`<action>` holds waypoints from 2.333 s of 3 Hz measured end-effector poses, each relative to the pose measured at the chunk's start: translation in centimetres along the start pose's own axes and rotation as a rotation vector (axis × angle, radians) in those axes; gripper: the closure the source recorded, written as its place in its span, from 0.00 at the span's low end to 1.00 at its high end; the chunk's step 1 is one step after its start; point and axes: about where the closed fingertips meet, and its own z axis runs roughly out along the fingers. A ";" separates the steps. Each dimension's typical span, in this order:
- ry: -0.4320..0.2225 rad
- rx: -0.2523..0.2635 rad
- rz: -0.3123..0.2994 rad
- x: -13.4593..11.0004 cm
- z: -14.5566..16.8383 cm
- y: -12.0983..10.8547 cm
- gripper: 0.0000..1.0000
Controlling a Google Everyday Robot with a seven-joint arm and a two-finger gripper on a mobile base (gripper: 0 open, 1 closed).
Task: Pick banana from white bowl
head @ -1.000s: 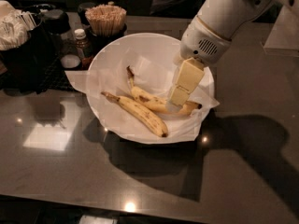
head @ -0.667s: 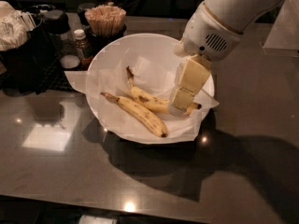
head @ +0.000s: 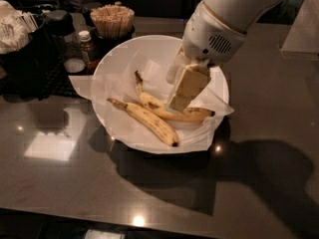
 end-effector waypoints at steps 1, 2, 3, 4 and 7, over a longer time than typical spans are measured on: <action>0.000 -0.042 0.035 0.6 2.0 -0.9 0.60; 0.014 -0.062 0.119 2.2 4.4 -1.7 0.57; 0.046 -0.061 0.194 3.7 6.3 -2.3 0.45; 0.086 -0.043 0.246 4.4 7.4 -2.7 0.46; 0.111 -0.011 0.275 4.5 7.3 -2.7 0.52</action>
Offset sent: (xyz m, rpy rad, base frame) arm 0.0218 -0.0084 -0.0895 -0.0396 0.1988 -0.1642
